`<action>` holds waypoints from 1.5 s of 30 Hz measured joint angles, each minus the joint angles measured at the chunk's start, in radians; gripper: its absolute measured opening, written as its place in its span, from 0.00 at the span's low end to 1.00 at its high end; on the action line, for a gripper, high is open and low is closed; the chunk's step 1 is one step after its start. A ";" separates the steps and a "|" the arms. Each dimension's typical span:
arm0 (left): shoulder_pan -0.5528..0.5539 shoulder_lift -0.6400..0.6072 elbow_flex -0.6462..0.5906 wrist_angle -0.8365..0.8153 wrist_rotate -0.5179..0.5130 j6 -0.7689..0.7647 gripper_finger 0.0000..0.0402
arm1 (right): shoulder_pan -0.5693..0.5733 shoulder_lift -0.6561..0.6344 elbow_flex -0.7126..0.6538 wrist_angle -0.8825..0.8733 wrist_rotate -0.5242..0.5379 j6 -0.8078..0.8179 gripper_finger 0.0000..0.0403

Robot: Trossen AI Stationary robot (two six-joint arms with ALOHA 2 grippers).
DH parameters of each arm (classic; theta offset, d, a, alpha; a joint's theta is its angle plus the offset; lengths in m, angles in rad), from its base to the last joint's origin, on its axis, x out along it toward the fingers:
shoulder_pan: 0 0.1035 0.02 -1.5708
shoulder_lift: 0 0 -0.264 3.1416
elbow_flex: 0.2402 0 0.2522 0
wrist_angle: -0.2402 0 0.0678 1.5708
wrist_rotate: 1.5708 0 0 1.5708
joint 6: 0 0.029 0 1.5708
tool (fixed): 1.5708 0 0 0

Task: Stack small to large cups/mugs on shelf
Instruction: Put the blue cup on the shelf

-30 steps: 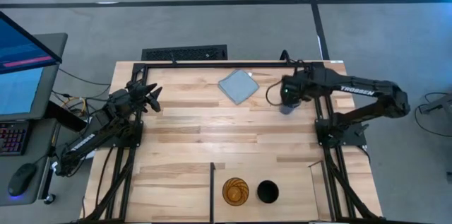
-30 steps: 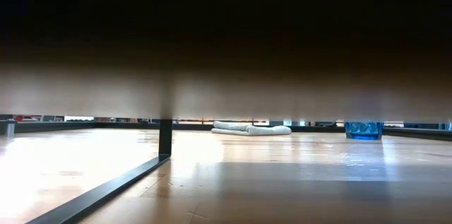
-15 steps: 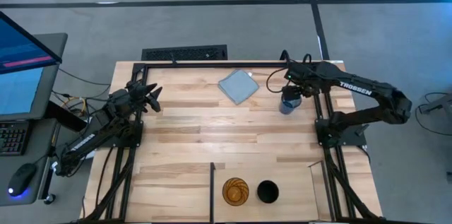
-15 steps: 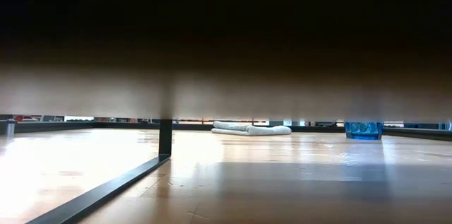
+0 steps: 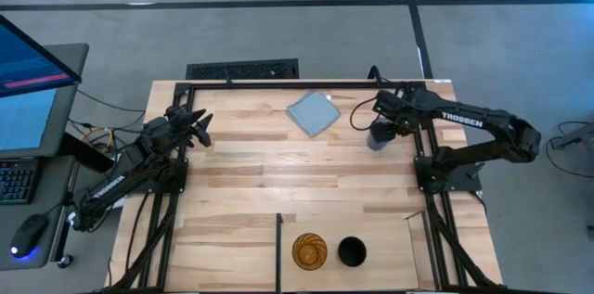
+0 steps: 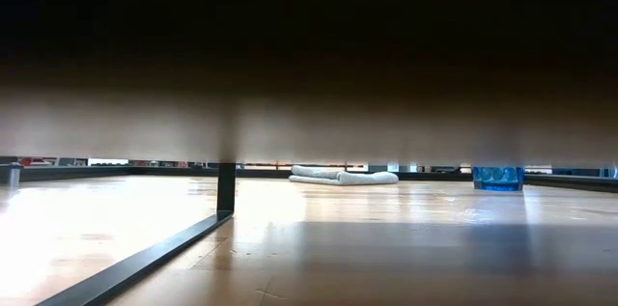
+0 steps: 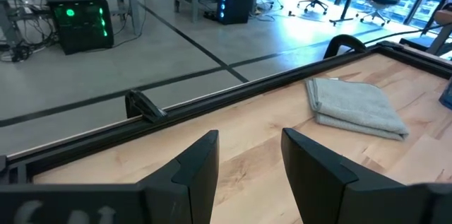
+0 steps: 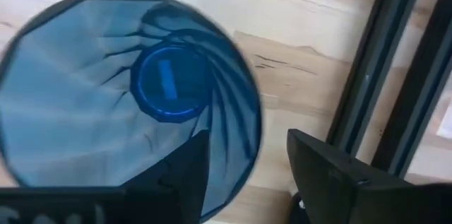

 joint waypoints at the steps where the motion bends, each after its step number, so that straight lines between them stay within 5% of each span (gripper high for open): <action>1: 0.000 0.000 0.000 0.000 0.000 0.000 0.36 | 0.007 0.000 0.000 0.004 0.002 -0.001 0.52; 11: 0.000 0.000 0.000 -0.004 0.000 0.000 0.36 | 0.029 0.000 0.000 0.049 0.028 -0.003 0.45; 22: 0.000 0.000 0.000 -0.006 0.001 -0.001 0.36 | 0.028 -0.003 0.008 0.058 0.022 -0.018 0.04; 28: 0.000 0.000 0.000 -0.009 0.001 -0.004 0.36 | 0.048 0.000 0.036 0.023 0.003 -0.036 0.03; 35: 0.000 0.000 0.000 -0.017 0.001 -0.018 0.36 | 0.136 0.002 0.218 -0.253 -0.004 -0.014 0.03; 45: 0.000 0.000 0.000 -0.017 0.001 -0.018 0.36 | 0.467 -0.011 0.493 -0.402 -0.040 0.337 0.03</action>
